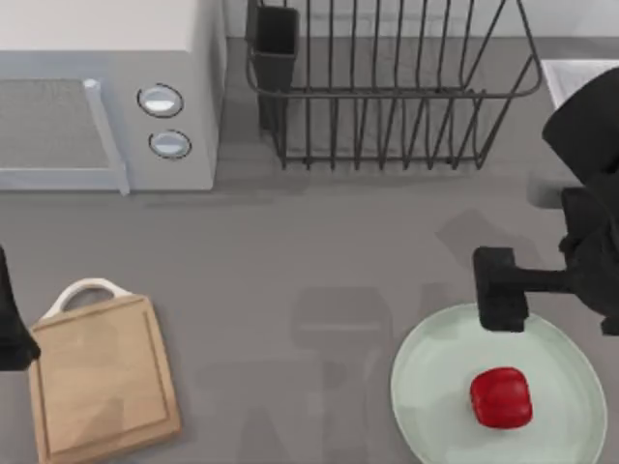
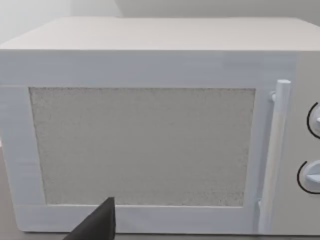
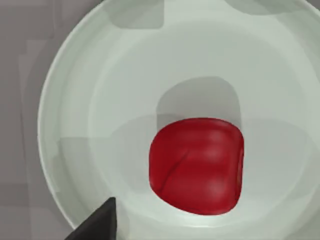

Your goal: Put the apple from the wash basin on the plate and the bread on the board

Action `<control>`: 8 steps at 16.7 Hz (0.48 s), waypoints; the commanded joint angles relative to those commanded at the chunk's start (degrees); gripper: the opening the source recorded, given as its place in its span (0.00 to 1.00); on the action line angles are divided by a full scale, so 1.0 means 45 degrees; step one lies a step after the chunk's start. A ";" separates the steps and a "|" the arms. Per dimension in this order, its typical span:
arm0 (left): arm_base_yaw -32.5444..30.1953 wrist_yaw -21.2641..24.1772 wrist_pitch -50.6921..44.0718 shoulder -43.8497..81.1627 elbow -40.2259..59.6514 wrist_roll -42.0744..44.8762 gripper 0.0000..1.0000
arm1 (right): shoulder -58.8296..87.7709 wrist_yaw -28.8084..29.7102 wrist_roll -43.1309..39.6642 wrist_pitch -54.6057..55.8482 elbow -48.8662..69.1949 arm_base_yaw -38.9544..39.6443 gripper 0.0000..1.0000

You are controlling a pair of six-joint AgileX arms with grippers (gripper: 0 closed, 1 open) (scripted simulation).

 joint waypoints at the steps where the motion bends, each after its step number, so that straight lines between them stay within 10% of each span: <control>1: 0.0000 0.0000 0.0000 0.0000 0.0000 0.0000 1.00 | -0.0886 0.0000 -0.0339 0.0642 -0.0656 -0.0333 1.00; 8: 0.0000 0.0000 0.0000 0.0000 0.0000 0.0000 1.00 | -0.9448 0.0000 -0.3398 0.6411 -0.6558 -0.3336 1.00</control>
